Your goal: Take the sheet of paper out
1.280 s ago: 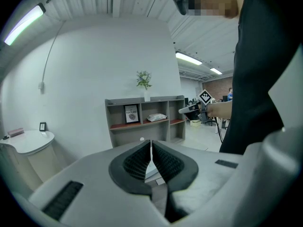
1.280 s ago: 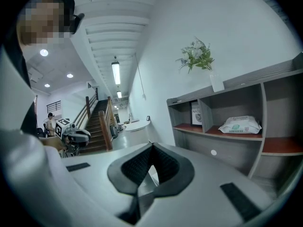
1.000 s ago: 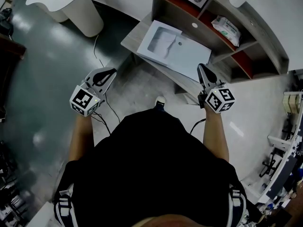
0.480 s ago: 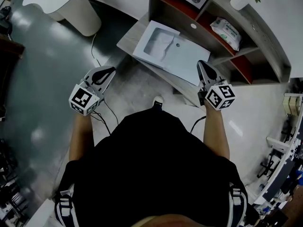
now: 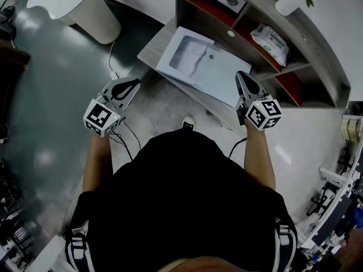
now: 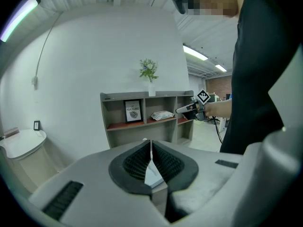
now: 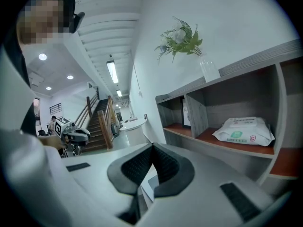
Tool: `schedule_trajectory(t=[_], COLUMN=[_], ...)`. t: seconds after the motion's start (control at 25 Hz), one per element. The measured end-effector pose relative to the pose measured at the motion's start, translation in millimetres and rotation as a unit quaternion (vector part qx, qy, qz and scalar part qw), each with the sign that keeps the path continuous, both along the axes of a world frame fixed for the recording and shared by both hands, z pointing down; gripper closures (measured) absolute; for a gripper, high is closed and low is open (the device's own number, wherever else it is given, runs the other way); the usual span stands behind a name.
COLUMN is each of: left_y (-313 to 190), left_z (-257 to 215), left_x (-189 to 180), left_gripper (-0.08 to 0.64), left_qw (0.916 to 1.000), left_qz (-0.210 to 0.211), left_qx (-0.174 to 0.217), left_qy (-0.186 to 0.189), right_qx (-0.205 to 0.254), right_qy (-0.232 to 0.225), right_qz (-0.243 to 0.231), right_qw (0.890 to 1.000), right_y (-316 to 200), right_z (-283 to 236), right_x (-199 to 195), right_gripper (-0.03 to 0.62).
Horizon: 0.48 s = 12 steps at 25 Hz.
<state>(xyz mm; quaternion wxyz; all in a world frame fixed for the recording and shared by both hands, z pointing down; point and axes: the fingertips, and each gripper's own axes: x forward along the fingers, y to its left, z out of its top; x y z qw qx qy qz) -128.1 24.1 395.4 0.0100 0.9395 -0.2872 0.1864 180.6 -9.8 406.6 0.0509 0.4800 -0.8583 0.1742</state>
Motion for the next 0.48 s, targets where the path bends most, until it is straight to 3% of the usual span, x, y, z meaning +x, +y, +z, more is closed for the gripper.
schedule_trajectory(t=[0.48], left_y=[-23.1], left_z=[1.1], left_x=[36.2], left_gripper=[0.532], left_qw=[1.0000], left_qz=[-0.002], left_qx=[0.000], left_qy=[-0.008], right_qx=[-0.003], right_qy=[-0.006], right_qz=[-0.014], right_qw=[1.000], right_y=[-29.8], right_z=[6.1], right_x=[26.8], right_gripper=[0.578])
